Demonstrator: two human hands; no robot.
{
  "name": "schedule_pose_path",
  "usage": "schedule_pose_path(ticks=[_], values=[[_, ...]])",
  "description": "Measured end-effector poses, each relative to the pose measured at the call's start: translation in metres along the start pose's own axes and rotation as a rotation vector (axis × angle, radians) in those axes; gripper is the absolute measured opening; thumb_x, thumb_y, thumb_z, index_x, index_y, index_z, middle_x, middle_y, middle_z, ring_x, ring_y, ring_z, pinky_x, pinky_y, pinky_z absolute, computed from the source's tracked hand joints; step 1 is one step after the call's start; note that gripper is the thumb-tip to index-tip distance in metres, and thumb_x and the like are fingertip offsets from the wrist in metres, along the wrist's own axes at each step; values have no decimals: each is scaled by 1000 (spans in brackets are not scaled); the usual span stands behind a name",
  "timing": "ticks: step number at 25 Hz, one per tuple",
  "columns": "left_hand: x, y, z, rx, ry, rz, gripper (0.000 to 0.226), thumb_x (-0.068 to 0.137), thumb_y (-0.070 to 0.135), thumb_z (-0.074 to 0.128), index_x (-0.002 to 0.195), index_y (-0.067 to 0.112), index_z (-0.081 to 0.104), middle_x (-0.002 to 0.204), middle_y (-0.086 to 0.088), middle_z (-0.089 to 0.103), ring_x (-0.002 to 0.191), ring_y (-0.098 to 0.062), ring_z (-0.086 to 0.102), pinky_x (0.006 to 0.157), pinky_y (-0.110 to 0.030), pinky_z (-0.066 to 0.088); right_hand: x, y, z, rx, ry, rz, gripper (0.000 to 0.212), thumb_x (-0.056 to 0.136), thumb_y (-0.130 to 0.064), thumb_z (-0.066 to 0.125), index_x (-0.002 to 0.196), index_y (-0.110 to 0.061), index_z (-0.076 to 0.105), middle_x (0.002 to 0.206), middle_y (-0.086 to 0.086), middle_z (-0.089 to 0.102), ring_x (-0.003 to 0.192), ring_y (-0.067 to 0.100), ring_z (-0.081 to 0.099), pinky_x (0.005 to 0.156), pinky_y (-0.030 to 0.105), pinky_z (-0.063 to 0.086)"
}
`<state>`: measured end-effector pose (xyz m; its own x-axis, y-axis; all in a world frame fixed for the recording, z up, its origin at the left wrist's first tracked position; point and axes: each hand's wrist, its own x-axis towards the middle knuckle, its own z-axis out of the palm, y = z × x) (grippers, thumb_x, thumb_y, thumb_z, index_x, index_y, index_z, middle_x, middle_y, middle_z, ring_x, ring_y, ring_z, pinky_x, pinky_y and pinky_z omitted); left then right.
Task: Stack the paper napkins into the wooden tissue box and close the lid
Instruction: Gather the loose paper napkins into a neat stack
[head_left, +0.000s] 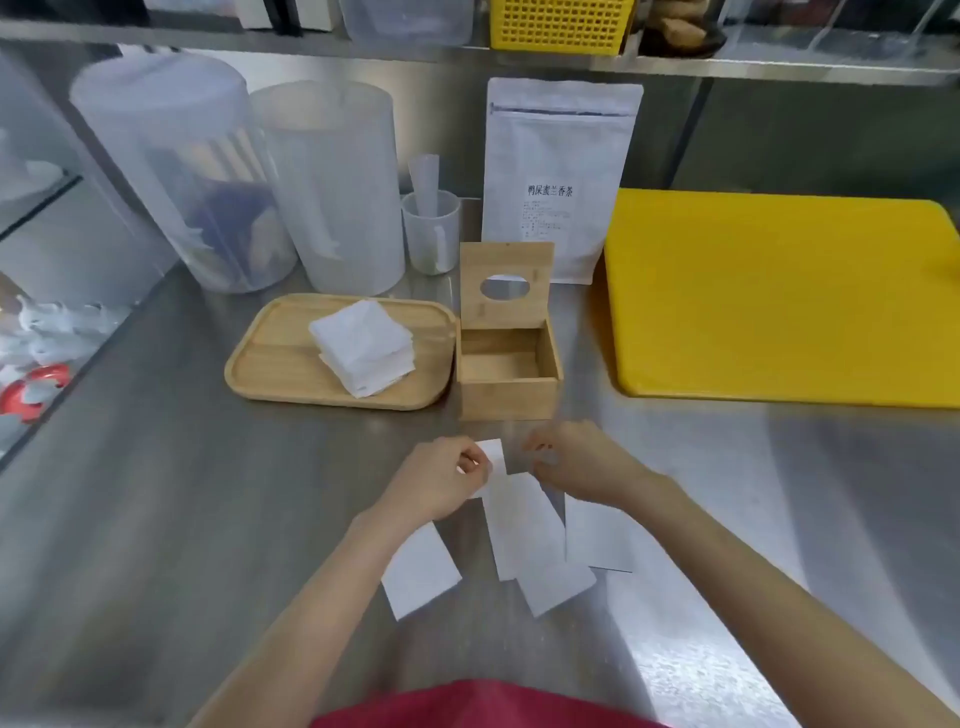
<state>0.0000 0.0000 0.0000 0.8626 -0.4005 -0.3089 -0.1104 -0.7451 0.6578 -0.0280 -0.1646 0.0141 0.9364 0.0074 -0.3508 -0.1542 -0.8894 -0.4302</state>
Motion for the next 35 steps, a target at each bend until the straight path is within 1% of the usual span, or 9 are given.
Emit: schedule_pose_path(ticks=[3, 7, 11, 18, 22, 25, 28, 32, 35], values=[[1, -10, 13, 27, -10, -64, 27, 90, 27, 51, 111, 16, 64, 114, -3, 65, 92, -12, 55, 59, -16, 39, 3, 7, 20, -49, -47, -19, 36, 89, -19, 55, 125, -19, 58, 132, 3, 59, 116, 24, 57, 98, 35, 48], [11, -18, 30, 107, -61, -81, 36, 88, 30, 56, 120, 14, 56, 117, -5, 61, 107, -19, 59, 81, -24, 41, 10, 15, 41, -84, -73, 7, 45, 89, -22, 56, 133, -18, 48, 140, 10, 47, 128, 31, 41, 106, 38, 39], [15, -21, 43, 153, -67, -71, 45, 86, 32, 59, 126, 15, 48, 123, -6, 52, 113, -20, 55, 88, -30, 43, 15, 16, 52, -95, -25, 22, 48, 88, -18, 57, 134, -18, 44, 137, 10, 42, 128, 30, 37, 106, 36, 38], [24, -21, 49, 209, -85, -95, 37, 84, 34, 61, 113, 12, 54, 119, -6, 51, 113, -21, 54, 90, -35, 46, 20, 16, 50, -138, -27, 31, 44, 88, -23, 59, 129, -15, 46, 132, 10, 44, 125, 28, 36, 104, 34, 38], [21, -18, 51, 169, -40, -96, 32, 87, 29, 57, 112, 10, 58, 117, -9, 56, 110, -24, 55, 87, -33, 44, 14, 14, 52, -111, 71, 46, 37, 88, -24, 58, 122, -13, 48, 130, 11, 46, 121, 27, 41, 101, 32, 41], [14, -16, 51, -59, 39, -115, 18, 87, 22, 58, 99, 10, 59, 98, -6, 63, 94, -23, 58, 73, -20, 43, 8, 13, 49, -15, 163, 9, 24, 90, -20, 54, 112, -9, 54, 120, 10, 53, 109, 25, 49, 87, 29, 45], [8, -16, 47, -365, 104, -150, 11, 86, 17, 61, 82, 14, 51, 74, 5, 55, 74, -15, 50, 55, -6, 36, 5, 12, 39, 174, 207, -5, 18, 89, -16, 55, 104, -6, 58, 106, 8, 62, 91, 22, 56, 71, 24, 40], [5, -19, 44, -586, 81, -138, 19, 86, 25, 60, 75, 14, 50, 75, -4, 50, 71, -16, 46, 65, -19, 35, 0, 7, 27, 316, 241, -22, 22, 90, -18, 55, 110, -8, 61, 94, -4, 56, 84, 12, 50, 74, 19, 39], [1, -23, 44, -647, 70, -126, 13, 86, 31, 57, 83, 18, 54, 82, -4, 48, 79, -16, 44, 73, -31, 32, -3, 4, 25, 356, 256, -49, 24, 90, -18, 56, 112, -9, 61, 91, -6, 56, 80, 9, 52, 62, 8, 40]])
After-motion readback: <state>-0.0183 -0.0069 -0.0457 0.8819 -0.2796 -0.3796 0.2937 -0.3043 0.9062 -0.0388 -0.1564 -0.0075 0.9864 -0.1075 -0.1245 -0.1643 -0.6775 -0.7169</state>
